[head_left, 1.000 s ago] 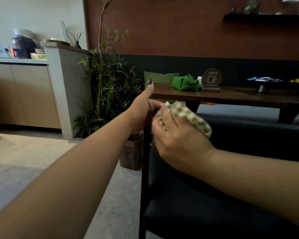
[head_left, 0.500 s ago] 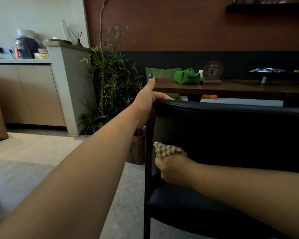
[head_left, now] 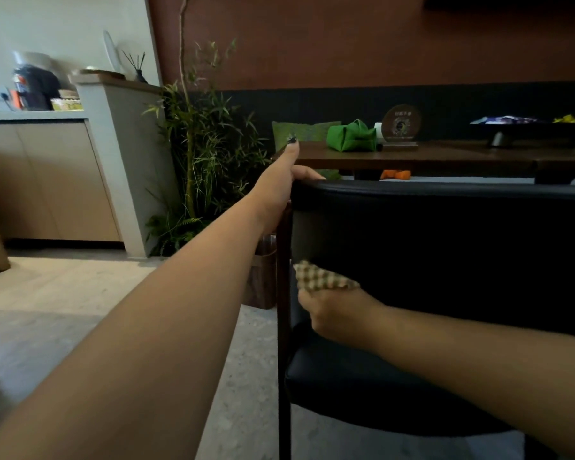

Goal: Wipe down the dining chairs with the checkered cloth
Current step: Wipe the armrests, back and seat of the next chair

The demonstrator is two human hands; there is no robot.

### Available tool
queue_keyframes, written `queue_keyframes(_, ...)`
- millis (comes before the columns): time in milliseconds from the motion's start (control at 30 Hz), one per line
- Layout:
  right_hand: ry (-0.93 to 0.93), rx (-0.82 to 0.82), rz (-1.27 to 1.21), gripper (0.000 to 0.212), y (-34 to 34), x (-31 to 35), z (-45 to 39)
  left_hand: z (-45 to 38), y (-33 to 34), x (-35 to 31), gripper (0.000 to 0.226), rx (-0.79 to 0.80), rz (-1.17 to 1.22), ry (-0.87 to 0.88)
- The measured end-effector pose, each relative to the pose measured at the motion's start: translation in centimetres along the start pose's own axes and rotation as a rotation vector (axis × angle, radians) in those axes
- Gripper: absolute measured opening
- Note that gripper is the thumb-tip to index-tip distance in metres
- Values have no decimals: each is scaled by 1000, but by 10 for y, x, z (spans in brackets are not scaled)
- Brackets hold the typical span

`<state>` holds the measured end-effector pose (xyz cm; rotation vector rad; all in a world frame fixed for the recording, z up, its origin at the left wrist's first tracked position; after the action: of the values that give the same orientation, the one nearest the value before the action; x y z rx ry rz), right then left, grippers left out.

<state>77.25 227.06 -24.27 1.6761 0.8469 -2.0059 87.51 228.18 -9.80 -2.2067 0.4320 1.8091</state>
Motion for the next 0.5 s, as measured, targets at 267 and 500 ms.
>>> queue_keyframes(267, 564, -418, -390, 32, -70, -112, 69, 2, -2, -4, 38, -74, -123, 176)
queue_keyframes(500, 664, -542, -226, 27, -55, -91, 77, 5, -2, -1, 43, -80, -22, 211)
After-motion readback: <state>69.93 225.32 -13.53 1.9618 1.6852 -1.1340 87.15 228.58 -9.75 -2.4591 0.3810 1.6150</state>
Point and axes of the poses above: each hand's wrist, its own z-axis away from the middle knuckle, its own y-axis out of the palm, x = y × z, the point moved 8 cm from there along -z, towards the middle knuckle, and after that the axes turned 8 degrees about -x, right-handed, at the moved point
